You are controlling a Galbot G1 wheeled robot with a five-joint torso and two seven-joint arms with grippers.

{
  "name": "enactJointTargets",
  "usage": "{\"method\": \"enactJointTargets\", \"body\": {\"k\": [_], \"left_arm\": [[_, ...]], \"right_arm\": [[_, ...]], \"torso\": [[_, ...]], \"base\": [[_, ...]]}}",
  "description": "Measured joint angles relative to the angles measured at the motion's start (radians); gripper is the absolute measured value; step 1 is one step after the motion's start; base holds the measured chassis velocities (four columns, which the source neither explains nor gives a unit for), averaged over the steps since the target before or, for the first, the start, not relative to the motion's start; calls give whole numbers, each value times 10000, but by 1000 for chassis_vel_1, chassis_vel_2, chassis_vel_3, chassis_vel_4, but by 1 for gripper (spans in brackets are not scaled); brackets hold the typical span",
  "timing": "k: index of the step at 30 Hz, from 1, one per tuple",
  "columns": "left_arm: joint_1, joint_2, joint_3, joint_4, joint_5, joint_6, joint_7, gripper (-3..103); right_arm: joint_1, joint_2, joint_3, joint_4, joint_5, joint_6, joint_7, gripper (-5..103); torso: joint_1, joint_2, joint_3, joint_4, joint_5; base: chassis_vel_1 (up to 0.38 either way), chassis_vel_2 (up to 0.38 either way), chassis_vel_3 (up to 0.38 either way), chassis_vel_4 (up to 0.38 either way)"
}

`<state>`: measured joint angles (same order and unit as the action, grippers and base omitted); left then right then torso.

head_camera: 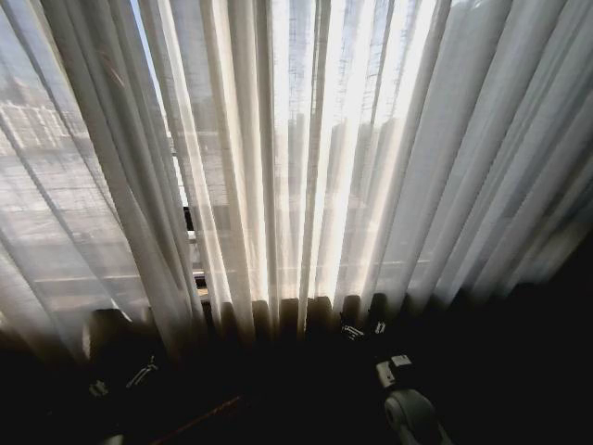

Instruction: Open the curtains by pulling them apart, changing their state from closed to fully open.

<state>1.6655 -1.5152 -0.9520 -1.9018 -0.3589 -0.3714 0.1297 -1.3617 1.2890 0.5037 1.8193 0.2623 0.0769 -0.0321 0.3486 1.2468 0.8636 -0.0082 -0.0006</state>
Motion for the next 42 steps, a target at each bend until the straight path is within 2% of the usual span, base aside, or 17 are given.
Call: {"method": "enactJointTargets", "body": {"k": [9,12,19,22,31,34,42], "left_arm": [[0,1,-2,0,0,0,-3,100],[-4,1,2,0,0,0,1,100],[0,0,2,0,0,0,1,100],[4,1,-2,0,0,0,-1,100],[0,1,0,0,0,0,-1,100],[-1,0,0,0,0,0,0,100],[0,1,0,0,0,0,-1,100]], "right_arm": [[148,26,-81,-199,-3,336,-7,100],[280,28,-107,-462,10,854,-178,100],[401,8,-189,-598,116,1112,-307,100],[417,-89,-304,-595,-197,1162,-596,100],[1325,-60,-1134,-966,-74,1042,8,100],[1688,101,-1246,-1325,420,1221,271,100],[1991,142,-1328,-1793,485,1261,-386,100]], "torso": [[10,-5,4,3,6],[21,-9,6,0,6],[1,-5,2,1,8],[-12,7,-4,0,5],[10,-6,5,3,5],[12,-6,5,1,5],[2,-2,2,1,5]], "base": [[-251,383,267,-373],[-226,206,195,-203],[-55,29,39,-6],[40,-40,-27,32],[17,-28,-22,16],[0,0,0,0],[0,0,0,0]]}}
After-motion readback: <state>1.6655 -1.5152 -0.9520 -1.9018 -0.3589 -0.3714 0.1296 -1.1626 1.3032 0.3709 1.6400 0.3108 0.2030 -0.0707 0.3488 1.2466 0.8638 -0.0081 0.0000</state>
